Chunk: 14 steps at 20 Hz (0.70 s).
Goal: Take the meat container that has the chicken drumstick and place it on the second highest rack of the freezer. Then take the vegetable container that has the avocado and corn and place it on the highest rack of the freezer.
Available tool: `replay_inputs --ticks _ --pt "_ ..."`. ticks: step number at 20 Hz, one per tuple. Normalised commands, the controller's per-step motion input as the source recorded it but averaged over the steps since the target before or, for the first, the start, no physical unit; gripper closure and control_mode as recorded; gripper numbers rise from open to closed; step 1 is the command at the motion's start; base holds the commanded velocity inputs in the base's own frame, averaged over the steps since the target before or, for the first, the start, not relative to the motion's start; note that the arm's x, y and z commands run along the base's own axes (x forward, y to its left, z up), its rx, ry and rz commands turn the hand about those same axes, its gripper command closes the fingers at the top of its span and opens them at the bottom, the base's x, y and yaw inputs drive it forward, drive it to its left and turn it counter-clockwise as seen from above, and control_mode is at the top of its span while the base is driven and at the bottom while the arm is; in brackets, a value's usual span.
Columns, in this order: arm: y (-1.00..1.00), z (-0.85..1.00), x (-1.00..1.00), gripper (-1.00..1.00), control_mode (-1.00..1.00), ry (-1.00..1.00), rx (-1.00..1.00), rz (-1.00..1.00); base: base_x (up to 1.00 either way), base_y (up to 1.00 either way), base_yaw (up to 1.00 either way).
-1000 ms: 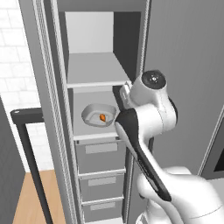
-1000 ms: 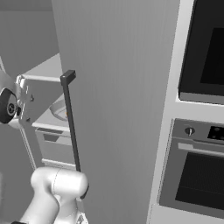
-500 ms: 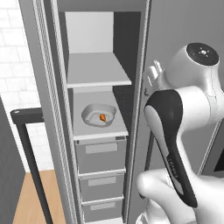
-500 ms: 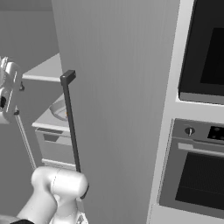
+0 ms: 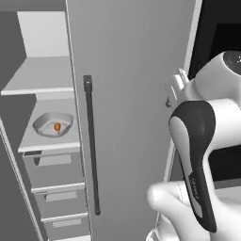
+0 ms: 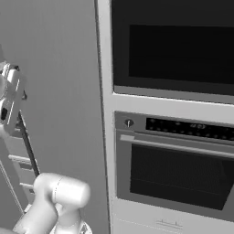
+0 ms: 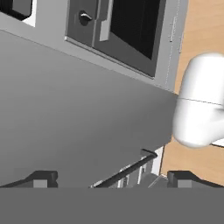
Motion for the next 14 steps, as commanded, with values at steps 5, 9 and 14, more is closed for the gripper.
replay_inputs --ticks 5,9,14 --pt "0.0 0.0 0.0 -1.0 1.0 0.0 0.0 0.0 -0.01 -1.0 0.0" --pt "0.0 0.0 0.0 -1.0 1.0 0.0 0.0 0.0 -0.06 -1.0 0.0" --pt "0.0 0.0 0.0 -1.0 1.0 0.0 0.0 0.0 0.0 -1.0 0.0"
